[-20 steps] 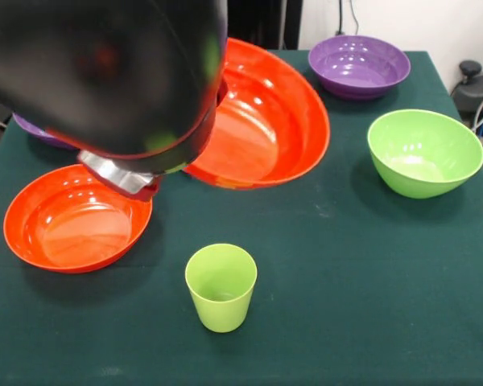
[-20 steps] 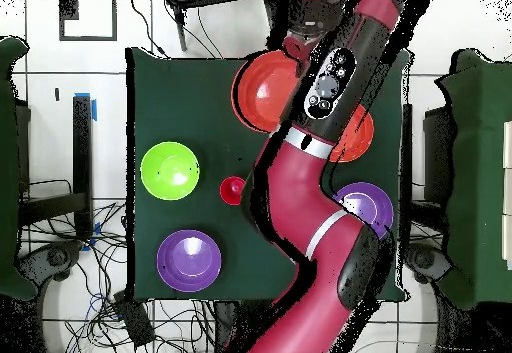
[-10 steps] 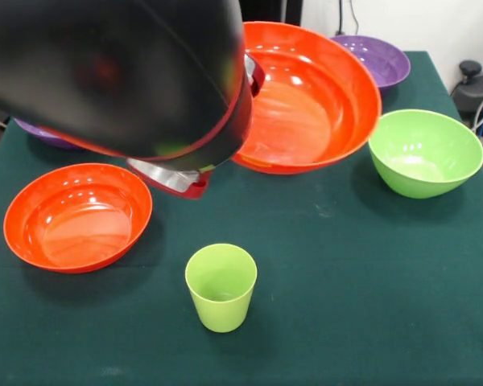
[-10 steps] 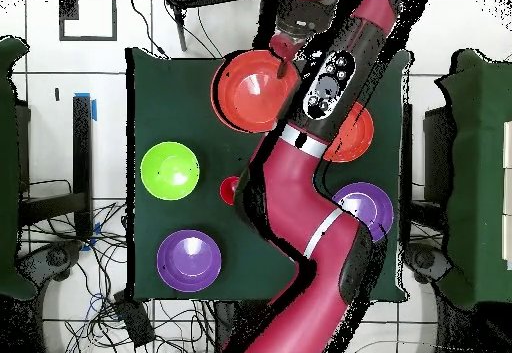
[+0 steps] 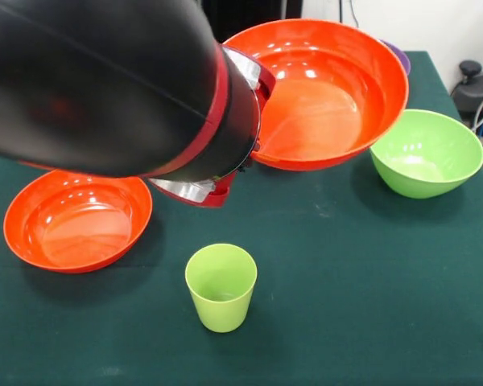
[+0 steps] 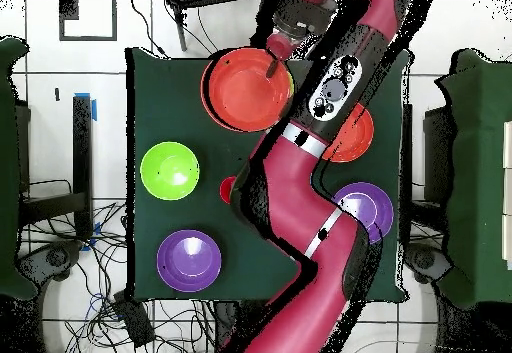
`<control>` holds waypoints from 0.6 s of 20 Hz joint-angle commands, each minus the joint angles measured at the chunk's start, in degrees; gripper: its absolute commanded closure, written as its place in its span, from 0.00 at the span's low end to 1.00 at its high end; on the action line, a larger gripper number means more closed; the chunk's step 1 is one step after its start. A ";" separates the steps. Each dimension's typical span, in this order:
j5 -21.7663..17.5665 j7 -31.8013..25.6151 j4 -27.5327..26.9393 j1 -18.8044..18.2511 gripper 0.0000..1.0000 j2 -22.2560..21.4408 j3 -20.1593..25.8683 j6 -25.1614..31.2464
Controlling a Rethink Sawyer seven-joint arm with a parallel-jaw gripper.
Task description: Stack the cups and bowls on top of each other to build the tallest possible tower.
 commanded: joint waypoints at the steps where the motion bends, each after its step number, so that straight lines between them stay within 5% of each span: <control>1: -2.32 8.22 -11.00 -0.47 1.00 1.01 1.80 -4.77; 12: -2.51 2.20 -11.50 -0.58 1.00 0.56 3.39 -16.02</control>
